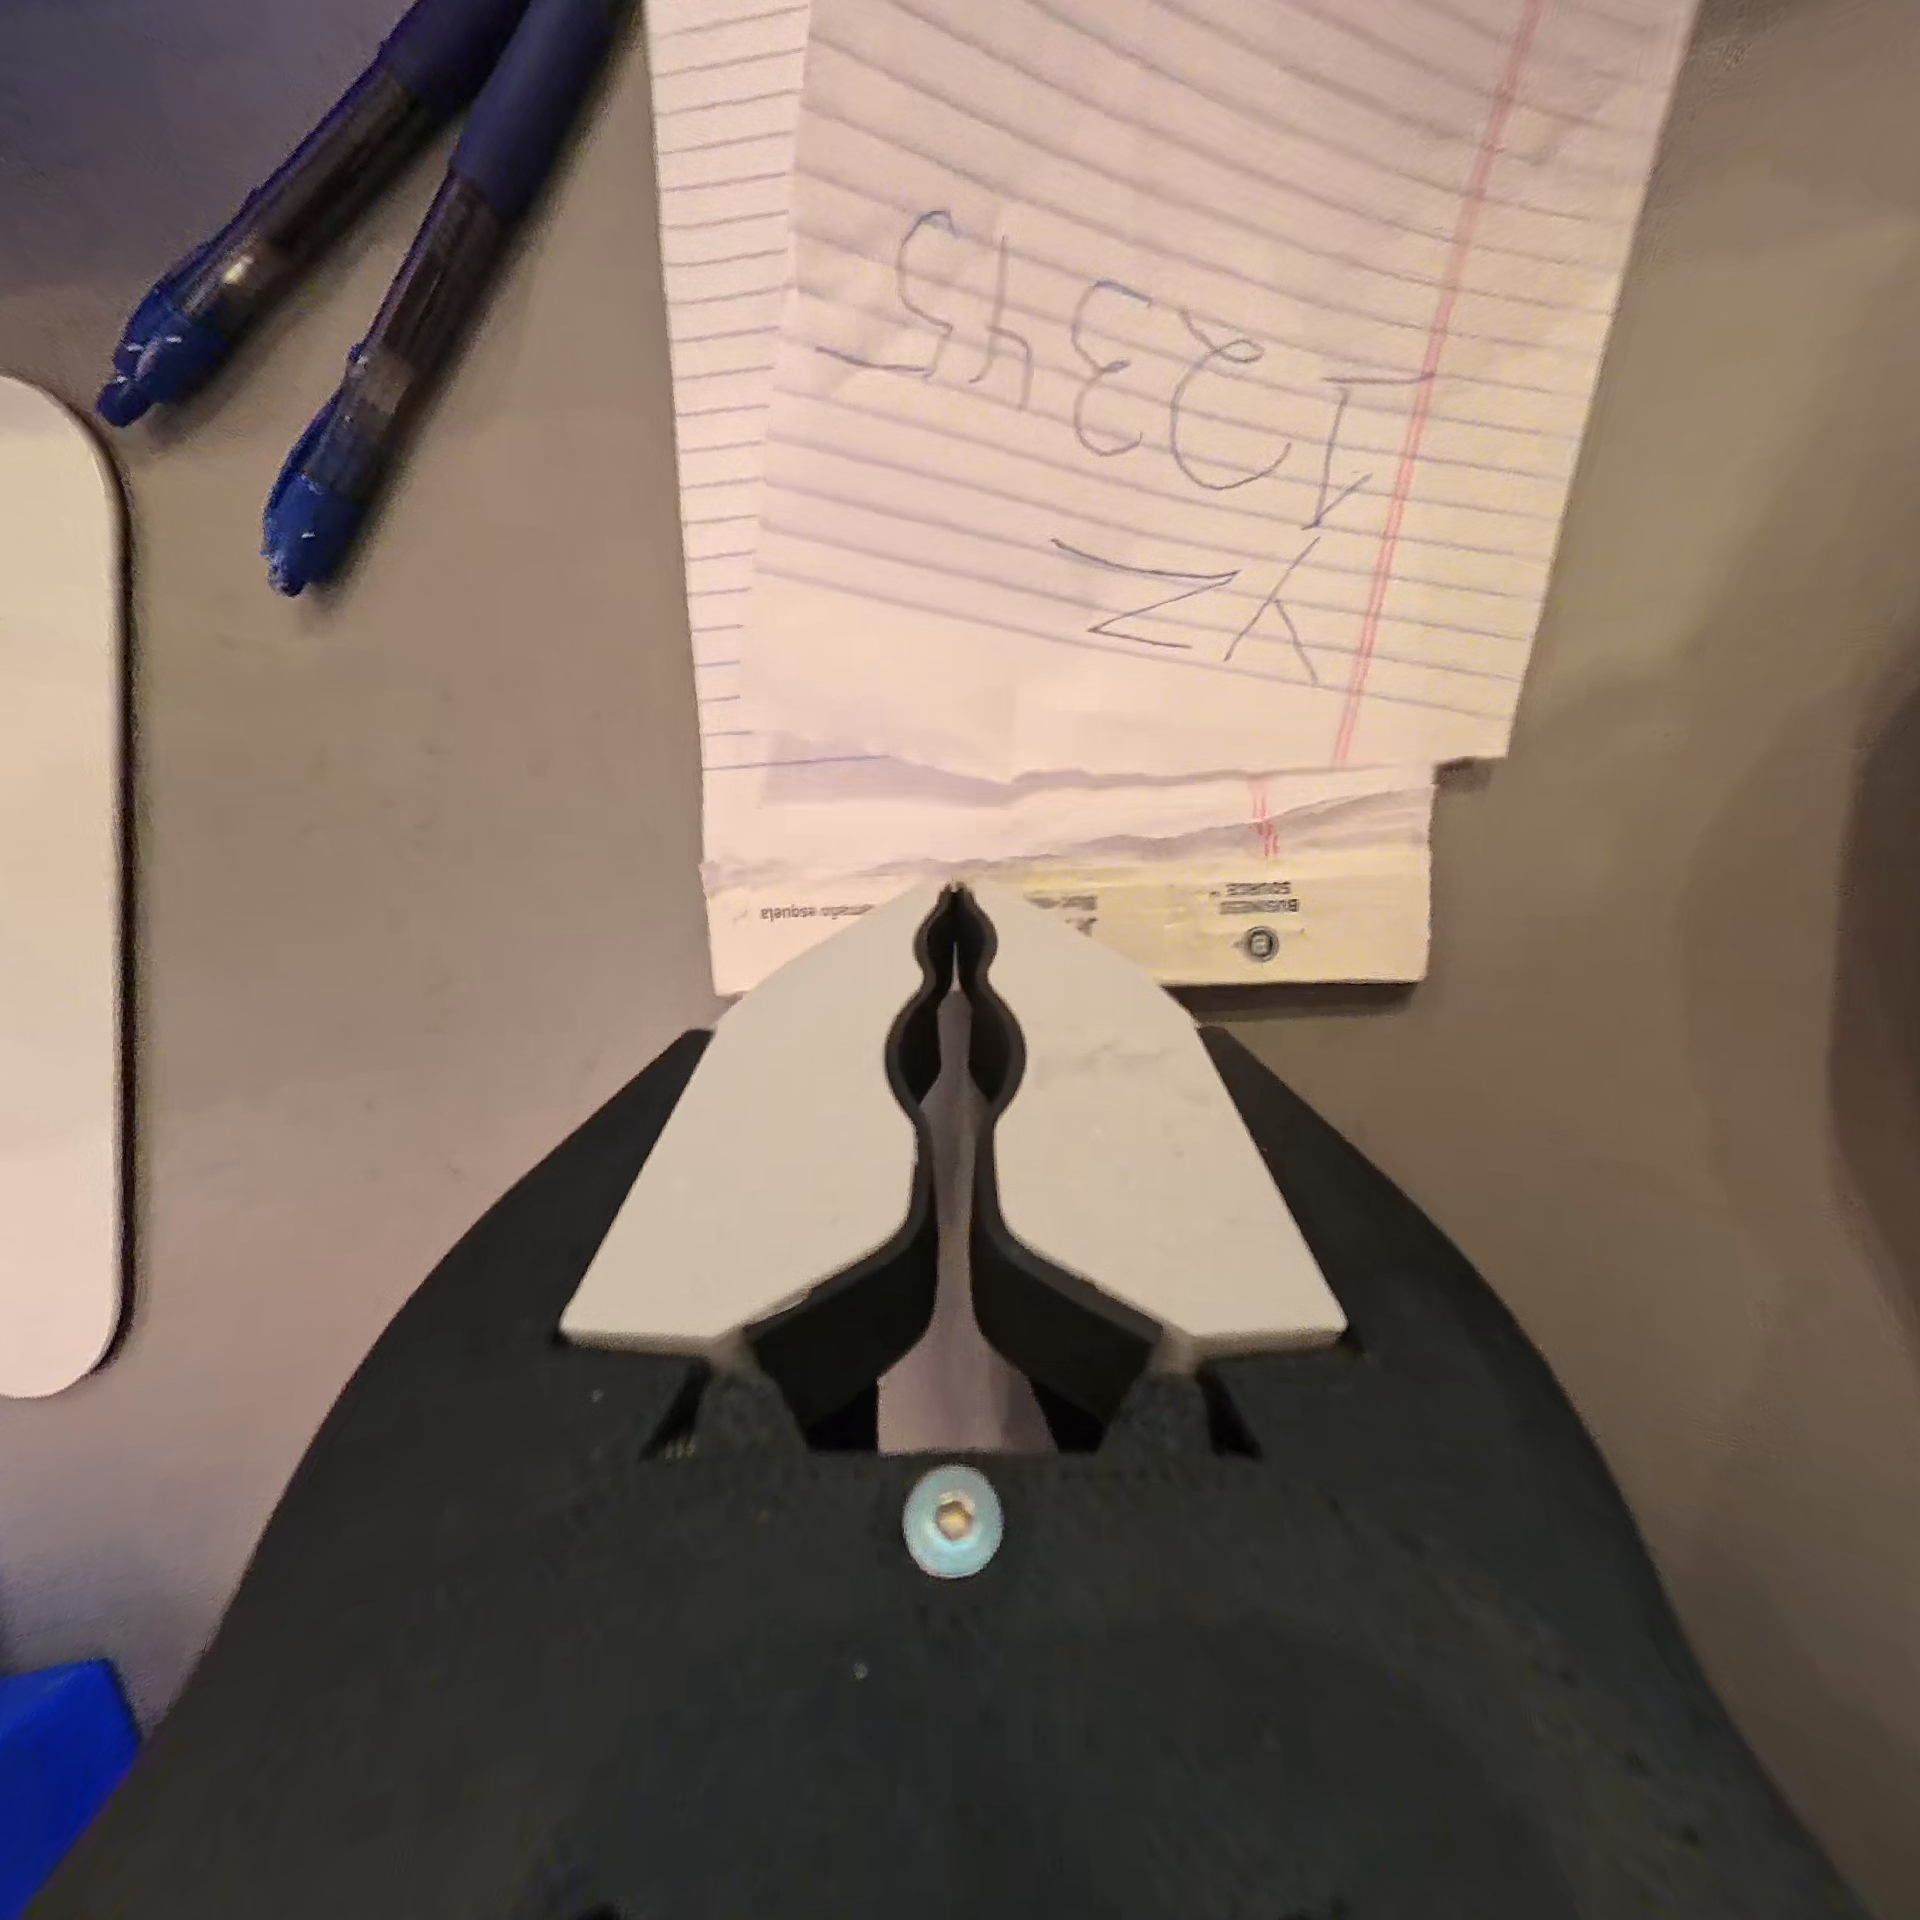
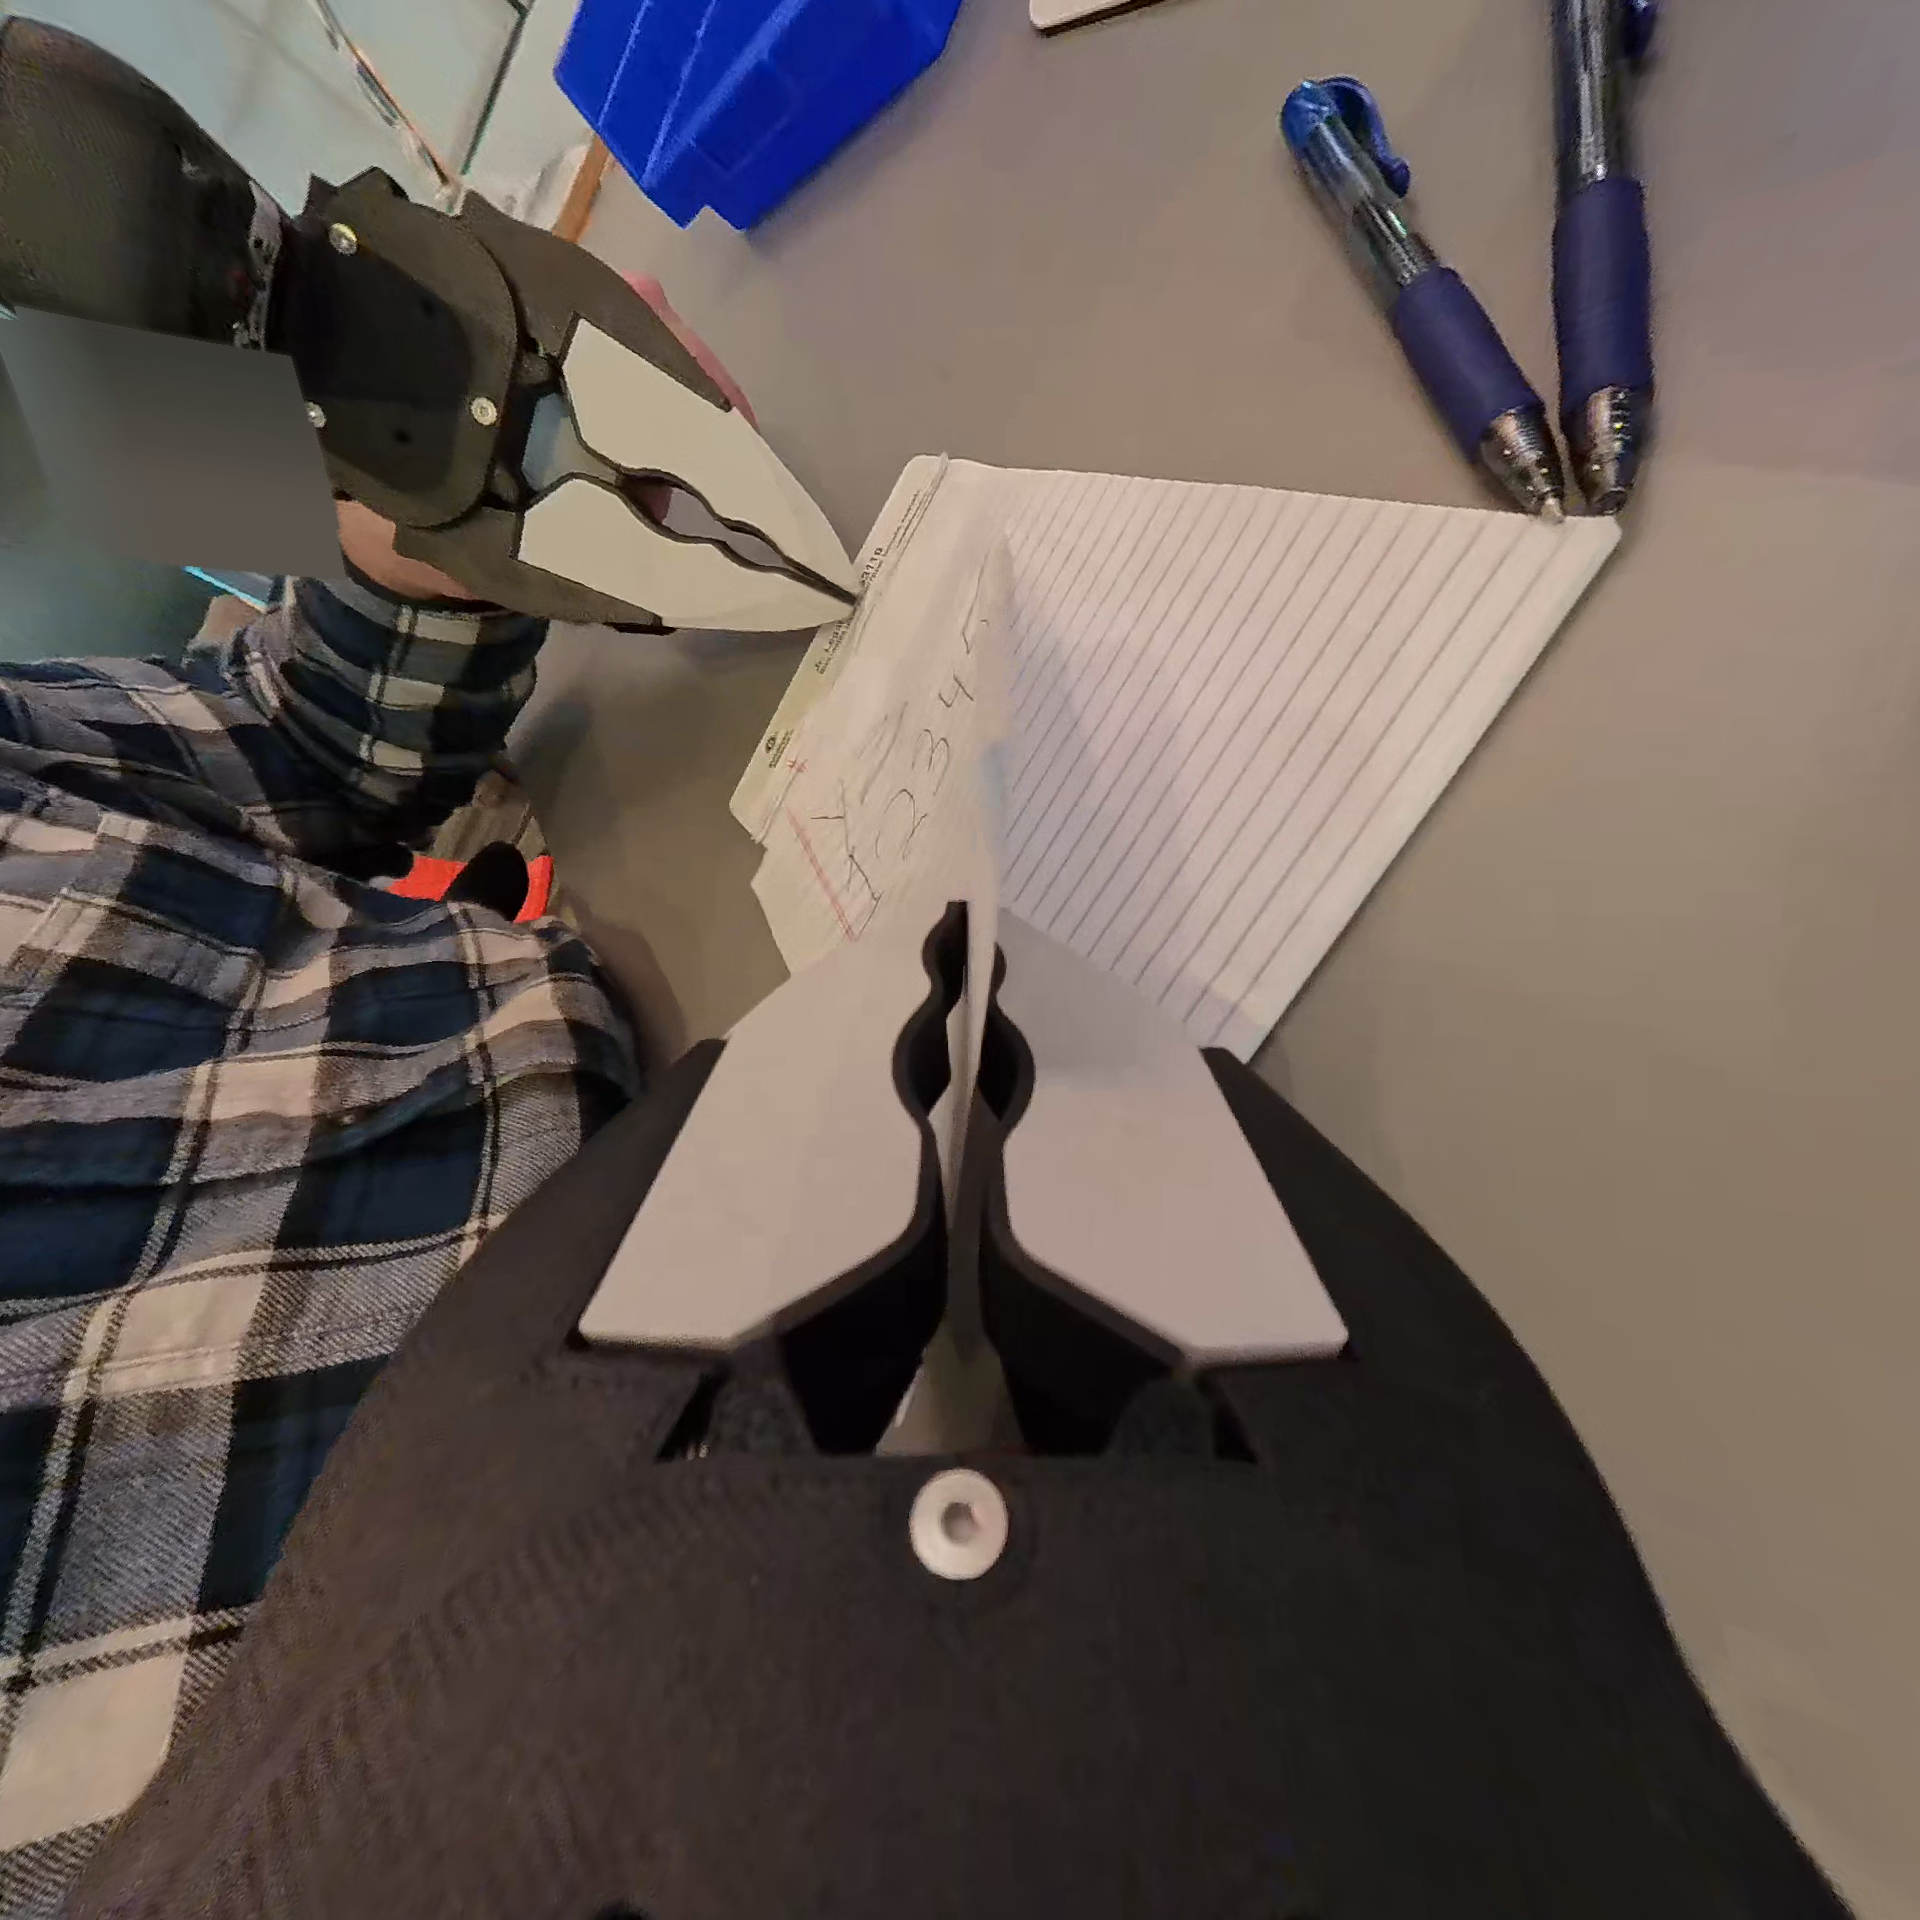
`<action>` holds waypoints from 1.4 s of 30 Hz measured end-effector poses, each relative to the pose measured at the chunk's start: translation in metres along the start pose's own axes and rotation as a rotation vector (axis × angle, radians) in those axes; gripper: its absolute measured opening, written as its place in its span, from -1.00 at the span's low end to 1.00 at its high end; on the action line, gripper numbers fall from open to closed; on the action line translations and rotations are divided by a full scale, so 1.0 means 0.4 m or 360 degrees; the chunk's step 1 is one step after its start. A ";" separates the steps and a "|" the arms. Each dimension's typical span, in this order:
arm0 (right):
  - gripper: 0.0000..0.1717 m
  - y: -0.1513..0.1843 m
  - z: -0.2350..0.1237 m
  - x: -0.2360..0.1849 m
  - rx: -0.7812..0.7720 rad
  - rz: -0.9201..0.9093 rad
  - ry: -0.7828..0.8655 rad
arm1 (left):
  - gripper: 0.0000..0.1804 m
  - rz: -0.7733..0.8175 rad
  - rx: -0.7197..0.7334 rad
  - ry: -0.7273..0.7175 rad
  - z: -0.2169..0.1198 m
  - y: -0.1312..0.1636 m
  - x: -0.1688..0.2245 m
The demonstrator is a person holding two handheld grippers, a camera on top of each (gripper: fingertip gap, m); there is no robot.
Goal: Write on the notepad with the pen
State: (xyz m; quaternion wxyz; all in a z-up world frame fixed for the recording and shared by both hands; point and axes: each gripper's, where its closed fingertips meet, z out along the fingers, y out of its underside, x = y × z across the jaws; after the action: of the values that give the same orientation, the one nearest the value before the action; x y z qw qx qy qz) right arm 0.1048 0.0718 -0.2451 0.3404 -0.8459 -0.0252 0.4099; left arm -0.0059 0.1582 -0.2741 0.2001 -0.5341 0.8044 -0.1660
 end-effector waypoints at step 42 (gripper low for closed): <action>-0.99 -0.252 -0.028 -0.157 -0.0176 -0.1026 -0.0069 | -1.00 -0.0081 0.0820 0.0735 -0.137 -0.313 -0.025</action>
State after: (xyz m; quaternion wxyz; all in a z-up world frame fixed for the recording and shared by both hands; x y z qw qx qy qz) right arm 0.0948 0.1227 -0.1378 0.4056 -0.8026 -0.3211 0.2970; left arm 0.0695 0.1237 -0.1651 0.1368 -0.4343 0.7465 -0.4852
